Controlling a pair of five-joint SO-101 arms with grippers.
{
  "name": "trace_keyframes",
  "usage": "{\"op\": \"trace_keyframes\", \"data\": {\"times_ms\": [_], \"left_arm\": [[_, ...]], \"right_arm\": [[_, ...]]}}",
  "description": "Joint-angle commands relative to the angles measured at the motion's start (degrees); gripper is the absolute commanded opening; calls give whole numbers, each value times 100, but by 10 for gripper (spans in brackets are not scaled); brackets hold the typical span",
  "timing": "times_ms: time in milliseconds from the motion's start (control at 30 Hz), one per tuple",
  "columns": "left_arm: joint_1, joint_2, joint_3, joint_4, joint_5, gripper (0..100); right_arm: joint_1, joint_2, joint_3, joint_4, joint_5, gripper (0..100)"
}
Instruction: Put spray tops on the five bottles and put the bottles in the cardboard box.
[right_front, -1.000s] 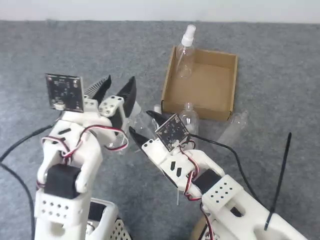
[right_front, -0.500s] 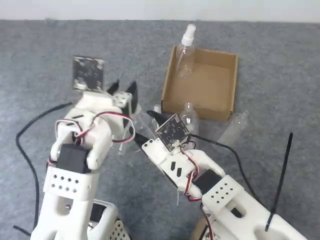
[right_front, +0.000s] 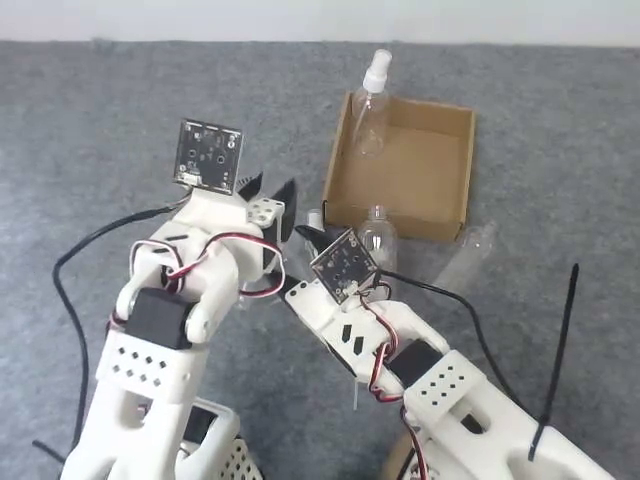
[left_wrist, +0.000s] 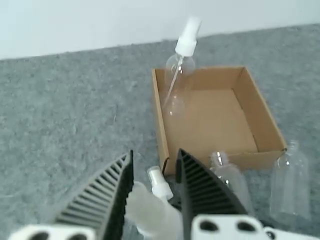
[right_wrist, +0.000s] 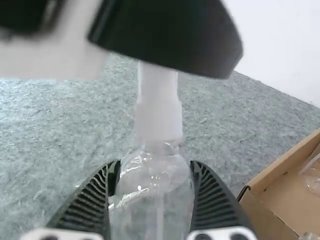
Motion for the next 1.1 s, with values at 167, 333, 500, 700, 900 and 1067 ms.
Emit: {"op": "trace_keyframes", "data": {"times_ms": [167, 333, 500, 700, 900, 1067], "left_arm": [[0, -18, -127, 193, -18, 122], [-527, -18, -954, 334, -18, 128], [-1204, -18, -1648, 853, -18, 171], [-1459, -88, -980, 809, 9, 174], [-1424, -1240, 927, -316, -26, 174], [-730, -2277, 2229, -844, -545, 177]], "right_arm": [[57, -303, -70, -145, -70, 6], [57, -303, -70, -127, -70, 6], [57, -303, -70, -119, -70, 6], [699, -295, -378, -84, -105, 6], [1534, -233, -1336, 462, -114, 6], [1560, 119, -2400, 980, -105, 6]]}}
